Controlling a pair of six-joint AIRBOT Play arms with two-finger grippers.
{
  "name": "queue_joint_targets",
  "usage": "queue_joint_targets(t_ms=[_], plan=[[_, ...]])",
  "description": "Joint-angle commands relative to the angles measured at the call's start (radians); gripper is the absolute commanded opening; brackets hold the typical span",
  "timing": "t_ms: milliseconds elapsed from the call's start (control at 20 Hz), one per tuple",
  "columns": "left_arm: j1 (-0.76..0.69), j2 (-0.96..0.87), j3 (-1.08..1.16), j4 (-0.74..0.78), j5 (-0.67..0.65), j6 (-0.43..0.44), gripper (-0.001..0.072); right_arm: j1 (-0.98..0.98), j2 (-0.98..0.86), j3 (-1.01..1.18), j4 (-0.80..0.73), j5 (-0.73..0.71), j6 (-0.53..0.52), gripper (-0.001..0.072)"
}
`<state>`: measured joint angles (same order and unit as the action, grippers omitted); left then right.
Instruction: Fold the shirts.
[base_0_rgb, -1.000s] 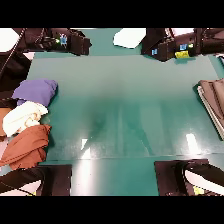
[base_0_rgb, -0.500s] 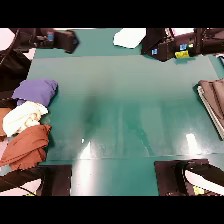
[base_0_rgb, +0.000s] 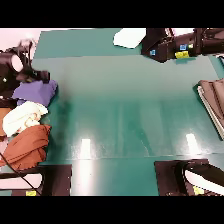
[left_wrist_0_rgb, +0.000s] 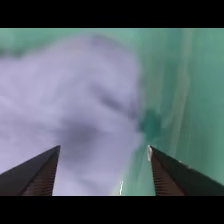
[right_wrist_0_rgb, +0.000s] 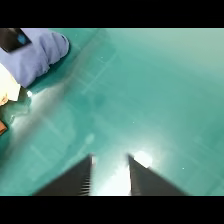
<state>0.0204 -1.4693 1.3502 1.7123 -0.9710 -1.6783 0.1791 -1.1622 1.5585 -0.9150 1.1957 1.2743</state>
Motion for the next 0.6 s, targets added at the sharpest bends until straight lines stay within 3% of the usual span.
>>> queue_joint_targets(t_ms=[0, 100, 150, 200, 250, 550], plan=[[0.059, -0.104, -0.058, 0.011, 0.031, -0.008, 0.0648, 0.0, 0.0, 0.0, 0.0, 0.0, 0.0, 0.0319], [0.059, -0.12, -0.058, 0.011, 0.032, -0.008, 0.0645, 0.0, 0.0, 0.0, 0.0, 0.0, 0.0, 0.0319], [0.059, -0.117, -0.056, 0.011, 0.032, -0.008, 0.0523, 0.0, 0.0, 0.0, 0.0, 0.0, 0.0, 0.0318], [0.059, -0.113, -0.045, 0.011, 0.024, -0.006, 0.0208, 0.0, 0.0, 0.0, 0.0, -0.003, 0.0, 0.0317], [0.059, -0.101, -0.028, 0.012, 0.015, 0.002, 0.0031, 0.0, 0.001, 0.0, 0.0, -0.01, 0.0, 0.0316], [0.006, 0.212, 0.189, 0.011, 0.011, 0.084, 0.0023, -0.019, 0.001, 0.073, -0.003, -0.045, 0.0, 0.0307]])
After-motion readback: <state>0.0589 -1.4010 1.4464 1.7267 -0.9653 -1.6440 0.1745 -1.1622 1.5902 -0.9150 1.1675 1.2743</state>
